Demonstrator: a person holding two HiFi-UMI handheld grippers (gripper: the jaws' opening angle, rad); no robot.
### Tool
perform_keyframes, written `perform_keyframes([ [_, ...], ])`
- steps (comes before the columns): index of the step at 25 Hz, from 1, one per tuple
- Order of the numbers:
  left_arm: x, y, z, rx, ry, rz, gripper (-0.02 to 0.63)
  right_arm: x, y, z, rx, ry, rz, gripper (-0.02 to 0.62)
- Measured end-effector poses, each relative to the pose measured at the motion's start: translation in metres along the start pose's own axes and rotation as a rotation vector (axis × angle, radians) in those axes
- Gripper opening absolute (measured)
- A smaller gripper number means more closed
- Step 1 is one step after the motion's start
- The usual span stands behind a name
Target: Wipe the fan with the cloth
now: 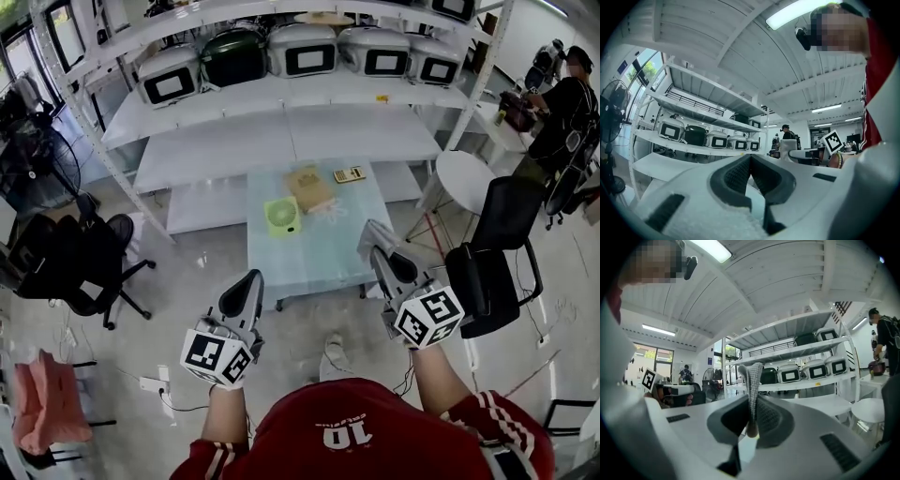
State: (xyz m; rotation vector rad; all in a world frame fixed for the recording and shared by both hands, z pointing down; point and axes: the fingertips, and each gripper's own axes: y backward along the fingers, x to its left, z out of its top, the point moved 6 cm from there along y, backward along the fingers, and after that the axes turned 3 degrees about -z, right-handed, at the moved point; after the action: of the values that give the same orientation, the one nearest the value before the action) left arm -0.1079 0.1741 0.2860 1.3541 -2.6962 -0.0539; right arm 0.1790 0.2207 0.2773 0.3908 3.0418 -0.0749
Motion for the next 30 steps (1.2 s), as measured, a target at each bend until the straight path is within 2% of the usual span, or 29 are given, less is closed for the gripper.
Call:
perform_keyframes([
  [3,0.014,-0.032,-0.001,0.008,-0.008,0.005,0.0,-0.025,-0.03,-0.006,0.008,-0.027,-0.001,0.017],
  [9,0.037,-0.108,0.009,-0.001,0.008,0.038,0.002,-0.075,-0.084,0.0,0.008,-0.081,0.07,0.018],
  [17,0.064,-0.173,0.006,0.021,-0.043,0.096,0.002,-0.131,-0.142,-0.01,0.048,-0.12,0.112,0.018],
  [21,0.088,-0.172,-0.003,0.041,-0.024,0.152,0.002,-0.131,-0.168,-0.025,0.071,-0.149,0.129,0.018],
  [26,0.124,-0.17,-0.014,0.079,-0.025,0.107,0.002,-0.118,-0.205,-0.04,0.085,-0.172,0.12,0.018],
  [30,0.159,-0.162,-0.023,0.061,0.017,0.085,0.003,-0.101,-0.231,-0.057,0.109,-0.18,0.085,0.018],
])
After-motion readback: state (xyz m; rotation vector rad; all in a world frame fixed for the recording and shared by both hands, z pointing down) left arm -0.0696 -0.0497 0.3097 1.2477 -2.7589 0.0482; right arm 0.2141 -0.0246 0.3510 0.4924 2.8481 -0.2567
